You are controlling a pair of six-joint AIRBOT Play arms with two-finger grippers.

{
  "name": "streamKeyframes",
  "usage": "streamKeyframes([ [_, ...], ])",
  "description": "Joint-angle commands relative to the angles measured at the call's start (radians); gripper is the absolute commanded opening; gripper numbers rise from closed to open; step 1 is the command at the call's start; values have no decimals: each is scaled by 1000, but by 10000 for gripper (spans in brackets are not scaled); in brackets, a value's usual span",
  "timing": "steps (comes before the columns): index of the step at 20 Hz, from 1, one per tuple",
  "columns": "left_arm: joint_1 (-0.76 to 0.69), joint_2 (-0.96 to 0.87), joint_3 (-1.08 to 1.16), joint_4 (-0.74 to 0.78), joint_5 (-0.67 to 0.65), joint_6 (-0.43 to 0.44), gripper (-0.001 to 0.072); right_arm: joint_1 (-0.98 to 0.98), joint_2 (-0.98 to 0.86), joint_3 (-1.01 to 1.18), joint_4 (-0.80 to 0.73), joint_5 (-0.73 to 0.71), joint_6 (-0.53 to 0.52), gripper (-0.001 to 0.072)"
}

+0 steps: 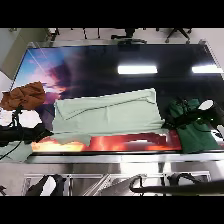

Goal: Fold the shirts.

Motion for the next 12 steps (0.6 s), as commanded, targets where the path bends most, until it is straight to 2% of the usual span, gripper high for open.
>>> streamKeyframes([
  [1, -5, 7, 75, -50, 68, -8, 14, 0, -6, 81, 157, -117, -130, 20],
  [3, -47, -81, 177, -67, 97, -8, 14, 0, -61, 178, 324, -160, -240, 20],
  [5, -131, -204, 289, -67, 142, -8, 14, 9, -145, 274, 424, -178, -302, 21],
  [8, -249, -407, 446, -58, 229, -9, 14, 50, -299, 393, 428, -219, -307, 22],
  [12, -290, -644, 596, -58, 272, -28, 14, 74, -477, 465, 428, -326, -328, 26],
])
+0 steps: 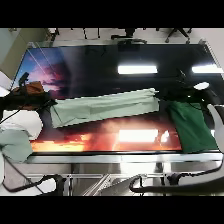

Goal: Fold the shirts.

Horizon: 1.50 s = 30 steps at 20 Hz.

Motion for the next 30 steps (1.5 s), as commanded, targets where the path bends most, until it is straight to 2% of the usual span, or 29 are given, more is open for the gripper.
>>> streamKeyframes([
  [1, -39, -203, 131, -3, 47, -11, 14, 14, -149, 69, 29, -78, -34, 27],
  [3, -39, -280, 174, -3, 47, -9, 19, 14, -177, 76, 29, -78, -70, 43],
  [4, -39, -308, 195, -4, 37, -10, 21, 14, -174, 83, 25, -78, -76, 207],
  [5, -37, -331, 222, -3, 16, -10, 174, 8, -170, 100, 6, -74, -89, 310],
  [6, -30, -354, 257, -3, -14, -18, 534, -1, -161, 119, -42, -72, -88, 333],
  [7, -23, -368, 294, -3, -47, -35, 608, -10, -153, 132, -87, -75, -86, 441],
  [8, -15, -373, 328, -4, -76, -40, 606, -17, -152, 138, -113, -74, -66, 565],
  [9, -6, -371, 356, -5, -98, -55, 606, -24, -153, 138, -125, -74, -51, 586],
  [13, -9, -324, 422, -7, -144, -69, 605, -17, -197, 138, -125, -72, -43, 586],
  [16, -32, -283, 423, -12, -153, -69, 605, -7, -234, 138, -54, -19, -44, 564],
  [17, -41, -273, 423, -12, -158, -69, 604, 2, -242, 138, -21, 3, -56, 461],
  [18, -56, -265, 423, -14, -162, -70, 587, 11, -247, 138, 3, 20, -77, 289],
  [20, -100, -255, 424, -14, -164, -70, 587, 29, -248, 140, 11, 16, -85, 21],
  [21, -125, -256, 424, -14, -166, -71, 536, 34, -247, 150, 11, 21, -85, 20],
  [22, -157, -259, 423, -12, -167, -68, 128, 34, -243, 163, 11, 37, -84, 19],
  [23, -191, -263, 422, -13, -165, -64, 13, 31, -233, 179, 11, 64, -84, 19],
  [27, -392, -332, 422, -14, -101, -65, 15, 4, -130, 256, 11, 204, -11, 18],
  [30, -588, -444, 423, -15, 72, -71, 15, -30, -19, 299, 11, 323, 64, 19],
])
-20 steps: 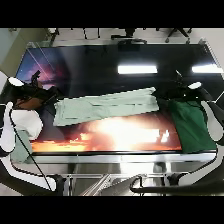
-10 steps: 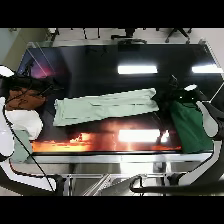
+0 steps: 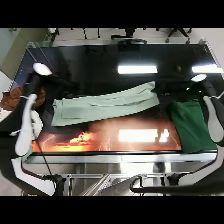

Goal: Fold the shirts.

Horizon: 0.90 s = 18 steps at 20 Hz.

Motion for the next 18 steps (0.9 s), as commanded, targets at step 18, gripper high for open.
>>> streamKeyframes([
  [18, -315, -226, 369, -1, 59, -79, 15, -85, 248, 66, 105, 238, 200, 19],
])
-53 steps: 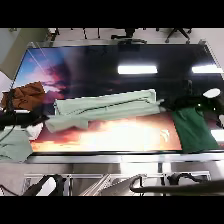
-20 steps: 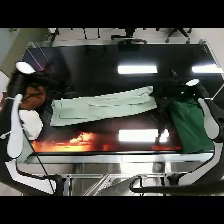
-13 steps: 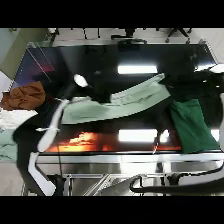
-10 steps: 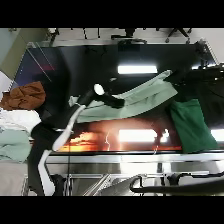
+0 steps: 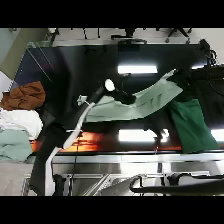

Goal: Fold the shirts.

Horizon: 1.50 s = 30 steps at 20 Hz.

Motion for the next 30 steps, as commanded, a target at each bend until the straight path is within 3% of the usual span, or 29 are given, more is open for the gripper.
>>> streamKeyframes([
  [1, 142, 180, -17, -3, -171, -3, 15, 28, -6, 1, 119, -42, 7, 19],
  [7, 429, 480, -17, -302, -273, 34, 15, 415, -60, 1, 180, -294, -10, 19],
  [9, 488, 552, -17, -319, -295, 35, 15, 587, -106, 1, 181, -464, -54, 20],
  [13, 526, 634, -17, -303, -323, 69, 15, 908, -246, 1, 241, -941, -213, 20],
  [14, 526, 642, -17, -303, -338, 77, 15, 975, -293, 1, 259, -1061, -273, 73],
  [15, 526, 642, -17, -306, -358, 78, 15, 1027, -338, 1, 264, -1160, -303, 302],
  [16, 526, 639, -18, -304, -377, 79, 15, 1065, -381, 1, 267, -1219, -308, 450],
  [19, 526, 634, -26, -304, -428, 79, 15, 1075, -404, 1, 265, -1158, -340, 450],
  [23, 526, 637, -69, -304, -421, 84, 15, 920, -275, 1, 192, -970, -349, 450],
  [25, 526, 637, -97, -304, -421, 84, 15, 777, -209, 1, 117, -814, -224, 451],
  [27, 526, 637, -122, -304, -423, 84, 15, 621, -172, 1, -31, -642, -18, 474],
  [28, 526, 637, -130, -305, -423, 84, 15, 538, -168, 1, -133, -544, 89, 570],
  [29, 526, 637, -134, -306, -423, 84, 15, 462, -175, 0, -233, -447, 180, 620],
  [30, 526, 636, -133, -308, -423, 84, 15, 404, -191, -2, -306, -368, 241, 620],
])
